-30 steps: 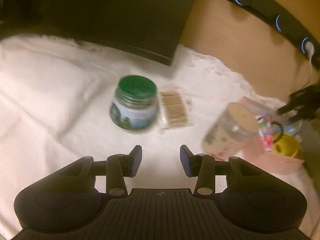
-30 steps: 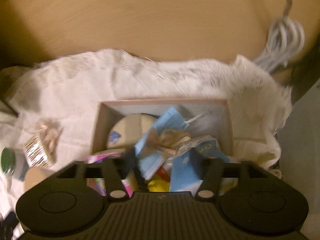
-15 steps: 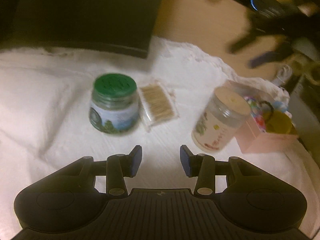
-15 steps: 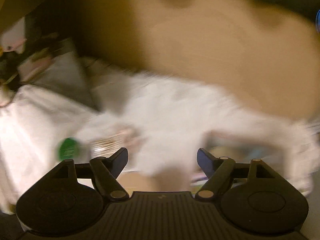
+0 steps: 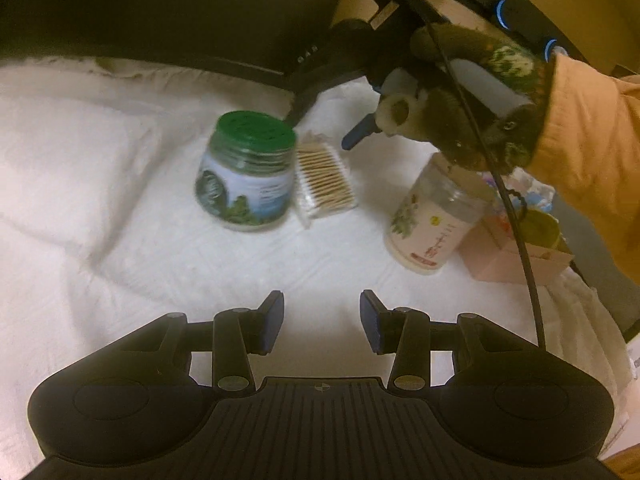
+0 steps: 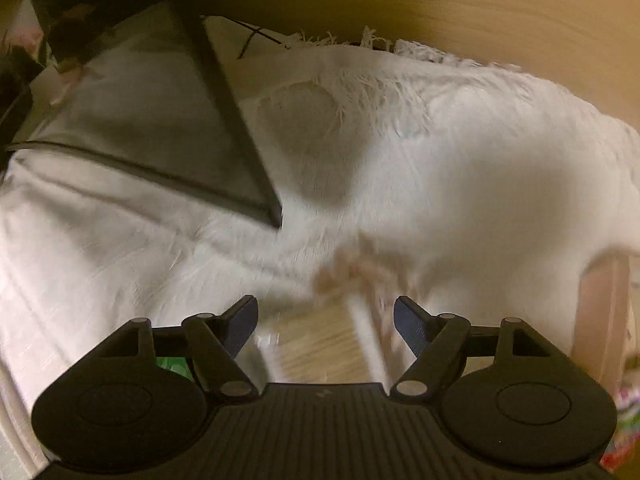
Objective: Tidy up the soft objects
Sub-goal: 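Move the right tool to the pink lace scrunchie and grasp it, then grasp the cotton swab pack with the left tool, then carry the swab pack and scrunchie into the pink box while both tools open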
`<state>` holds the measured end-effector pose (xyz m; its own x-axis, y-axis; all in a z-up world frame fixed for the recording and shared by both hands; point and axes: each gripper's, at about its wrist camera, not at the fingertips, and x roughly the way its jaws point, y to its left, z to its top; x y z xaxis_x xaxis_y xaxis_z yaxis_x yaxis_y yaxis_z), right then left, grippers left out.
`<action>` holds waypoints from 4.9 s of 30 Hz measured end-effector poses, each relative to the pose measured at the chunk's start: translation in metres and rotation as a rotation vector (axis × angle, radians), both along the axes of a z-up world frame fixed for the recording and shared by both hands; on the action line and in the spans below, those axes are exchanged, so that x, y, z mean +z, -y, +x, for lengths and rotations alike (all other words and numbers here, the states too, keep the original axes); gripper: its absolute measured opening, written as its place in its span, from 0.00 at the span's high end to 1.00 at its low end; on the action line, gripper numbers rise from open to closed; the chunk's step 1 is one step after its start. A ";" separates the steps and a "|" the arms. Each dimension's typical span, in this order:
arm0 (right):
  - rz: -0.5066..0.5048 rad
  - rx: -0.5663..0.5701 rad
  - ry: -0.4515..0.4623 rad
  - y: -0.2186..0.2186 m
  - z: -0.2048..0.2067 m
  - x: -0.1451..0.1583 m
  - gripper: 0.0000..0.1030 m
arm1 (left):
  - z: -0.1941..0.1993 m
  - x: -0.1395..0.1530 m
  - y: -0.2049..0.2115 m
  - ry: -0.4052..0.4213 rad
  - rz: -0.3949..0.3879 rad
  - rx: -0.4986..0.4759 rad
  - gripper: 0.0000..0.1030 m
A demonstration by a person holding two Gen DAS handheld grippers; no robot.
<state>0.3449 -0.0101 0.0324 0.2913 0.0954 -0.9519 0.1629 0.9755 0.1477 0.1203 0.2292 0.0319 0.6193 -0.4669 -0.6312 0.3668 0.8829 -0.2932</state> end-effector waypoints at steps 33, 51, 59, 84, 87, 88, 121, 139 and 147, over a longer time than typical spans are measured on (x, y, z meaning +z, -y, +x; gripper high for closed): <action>-0.091 0.201 0.241 0.045 -0.119 0.114 0.62 | 0.095 0.002 0.103 0.183 0.216 -0.253 0.56; -0.023 0.031 0.010 0.022 -0.002 0.014 0.48 | 0.032 0.001 0.033 0.073 0.194 -0.213 0.62; 0.072 0.017 -0.029 0.024 0.001 -0.004 0.88 | -0.009 0.010 -0.006 0.053 0.278 -0.031 0.62; 0.021 0.229 0.292 0.015 -0.147 0.113 0.87 | -0.018 -0.005 0.057 0.095 0.448 -0.091 0.18; 0.016 0.247 0.282 0.009 -0.145 0.109 0.87 | -0.006 -0.007 0.046 0.019 0.359 -0.072 0.17; 0.014 0.252 0.278 0.006 -0.143 0.107 0.87 | -0.002 -0.008 0.046 0.006 0.348 -0.072 0.17; -0.249 -0.063 0.579 0.202 -0.260 0.256 0.87 | 0.079 0.149 0.206 0.310 0.047 -0.269 0.30; 0.052 -0.390 0.336 0.287 -0.192 0.135 0.87 | 0.097 0.027 0.310 0.129 0.129 -0.358 0.28; 0.060 -0.448 0.092 0.315 -0.143 0.040 0.89 | 0.077 0.061 0.276 0.154 0.061 -0.397 0.29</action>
